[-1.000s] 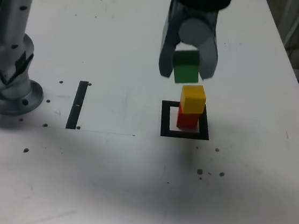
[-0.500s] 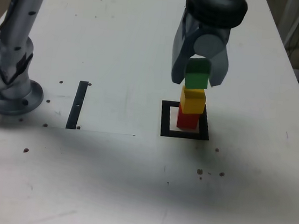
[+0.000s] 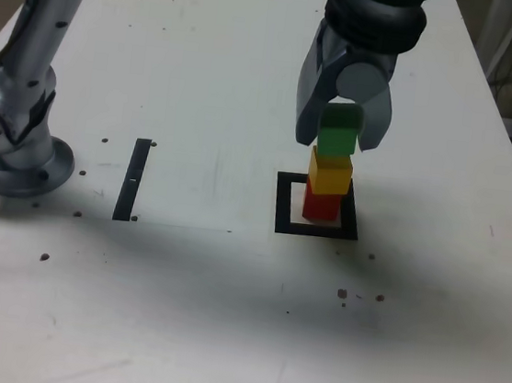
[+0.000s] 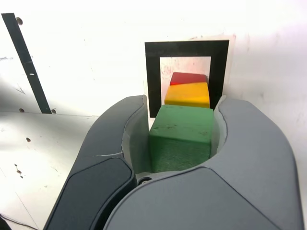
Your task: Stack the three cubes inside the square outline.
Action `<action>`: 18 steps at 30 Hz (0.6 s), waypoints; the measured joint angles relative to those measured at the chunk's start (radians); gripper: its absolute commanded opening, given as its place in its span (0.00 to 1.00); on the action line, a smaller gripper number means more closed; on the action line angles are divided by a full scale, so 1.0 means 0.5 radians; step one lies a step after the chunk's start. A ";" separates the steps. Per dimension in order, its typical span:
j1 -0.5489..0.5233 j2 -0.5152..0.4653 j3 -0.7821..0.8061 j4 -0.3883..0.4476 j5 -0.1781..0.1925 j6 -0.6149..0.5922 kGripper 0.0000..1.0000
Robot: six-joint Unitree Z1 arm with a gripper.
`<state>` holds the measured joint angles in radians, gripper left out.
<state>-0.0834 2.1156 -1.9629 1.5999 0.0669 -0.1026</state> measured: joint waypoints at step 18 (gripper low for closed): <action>0.002 0.043 0.000 0.000 -0.061 0.035 0.35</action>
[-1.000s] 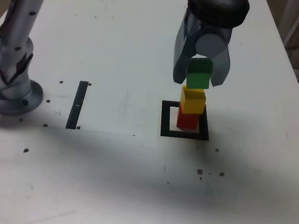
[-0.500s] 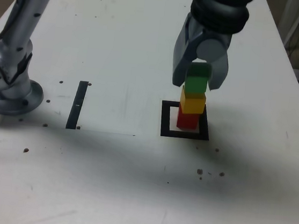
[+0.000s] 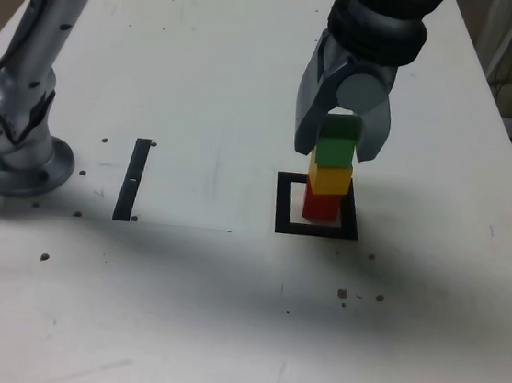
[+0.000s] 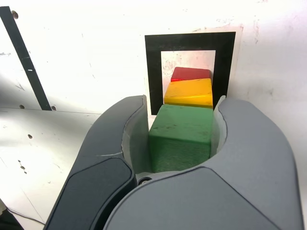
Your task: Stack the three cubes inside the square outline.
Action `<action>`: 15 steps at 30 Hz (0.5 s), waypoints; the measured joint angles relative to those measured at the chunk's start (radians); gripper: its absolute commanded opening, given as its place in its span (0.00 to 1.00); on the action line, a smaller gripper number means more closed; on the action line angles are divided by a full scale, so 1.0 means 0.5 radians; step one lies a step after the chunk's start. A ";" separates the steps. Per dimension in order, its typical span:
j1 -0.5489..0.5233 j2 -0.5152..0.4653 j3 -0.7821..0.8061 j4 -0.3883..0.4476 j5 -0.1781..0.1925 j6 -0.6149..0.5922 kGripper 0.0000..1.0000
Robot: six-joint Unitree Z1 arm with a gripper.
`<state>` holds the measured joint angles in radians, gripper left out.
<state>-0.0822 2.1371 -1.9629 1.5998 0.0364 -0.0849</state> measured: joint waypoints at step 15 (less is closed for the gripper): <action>0.006 0.033 0.032 0.000 -0.012 0.033 0.71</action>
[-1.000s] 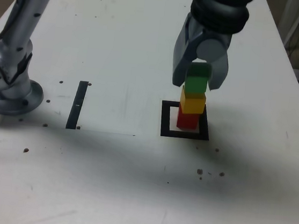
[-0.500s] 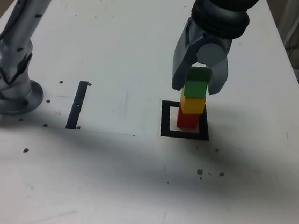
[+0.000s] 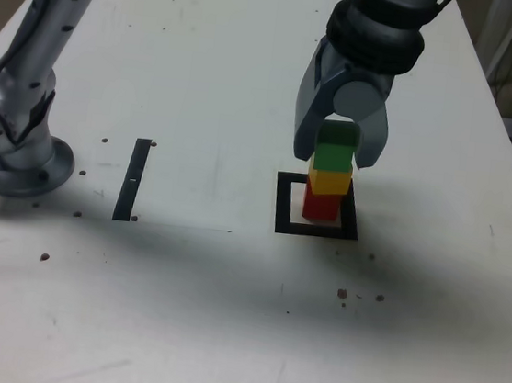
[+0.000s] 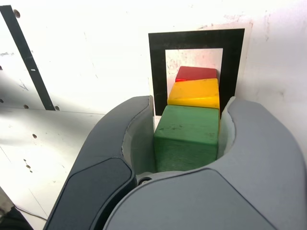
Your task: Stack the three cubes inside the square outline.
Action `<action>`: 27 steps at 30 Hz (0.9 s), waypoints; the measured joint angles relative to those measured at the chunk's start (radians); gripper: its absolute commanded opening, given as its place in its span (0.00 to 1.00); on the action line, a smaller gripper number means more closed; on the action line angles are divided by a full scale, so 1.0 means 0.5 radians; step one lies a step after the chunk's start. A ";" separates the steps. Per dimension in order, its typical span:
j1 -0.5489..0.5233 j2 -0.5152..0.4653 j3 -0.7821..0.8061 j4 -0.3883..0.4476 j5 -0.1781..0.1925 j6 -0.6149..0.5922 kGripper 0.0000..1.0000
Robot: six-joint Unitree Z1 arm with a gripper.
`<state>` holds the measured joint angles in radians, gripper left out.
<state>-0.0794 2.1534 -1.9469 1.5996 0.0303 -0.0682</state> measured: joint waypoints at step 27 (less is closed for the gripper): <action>-0.126 -0.568 0.119 0.007 -0.011 0.028 1.00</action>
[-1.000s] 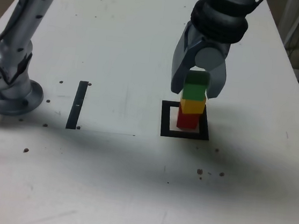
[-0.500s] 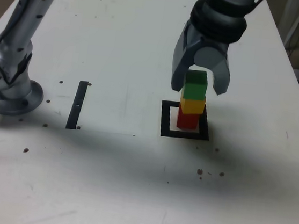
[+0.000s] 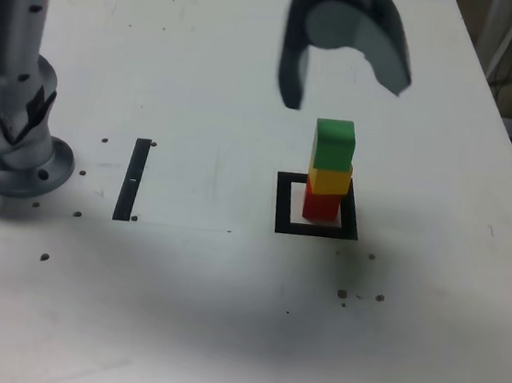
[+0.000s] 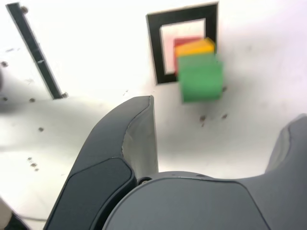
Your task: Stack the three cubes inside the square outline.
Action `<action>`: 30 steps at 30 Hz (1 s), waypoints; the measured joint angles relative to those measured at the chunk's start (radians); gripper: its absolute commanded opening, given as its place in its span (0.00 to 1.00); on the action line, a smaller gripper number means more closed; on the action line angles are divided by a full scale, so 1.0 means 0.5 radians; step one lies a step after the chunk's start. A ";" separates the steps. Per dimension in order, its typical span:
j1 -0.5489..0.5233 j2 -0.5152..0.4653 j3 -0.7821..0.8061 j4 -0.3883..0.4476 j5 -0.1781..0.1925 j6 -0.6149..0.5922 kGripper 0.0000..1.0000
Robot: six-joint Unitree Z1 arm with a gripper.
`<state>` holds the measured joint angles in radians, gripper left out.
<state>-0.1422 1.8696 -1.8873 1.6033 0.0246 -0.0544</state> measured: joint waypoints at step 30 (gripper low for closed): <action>0.066 -1.124 2.071 -0.652 0.125 0.000 1.00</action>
<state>-0.1092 1.3077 -0.8516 1.2771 0.0873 -0.0543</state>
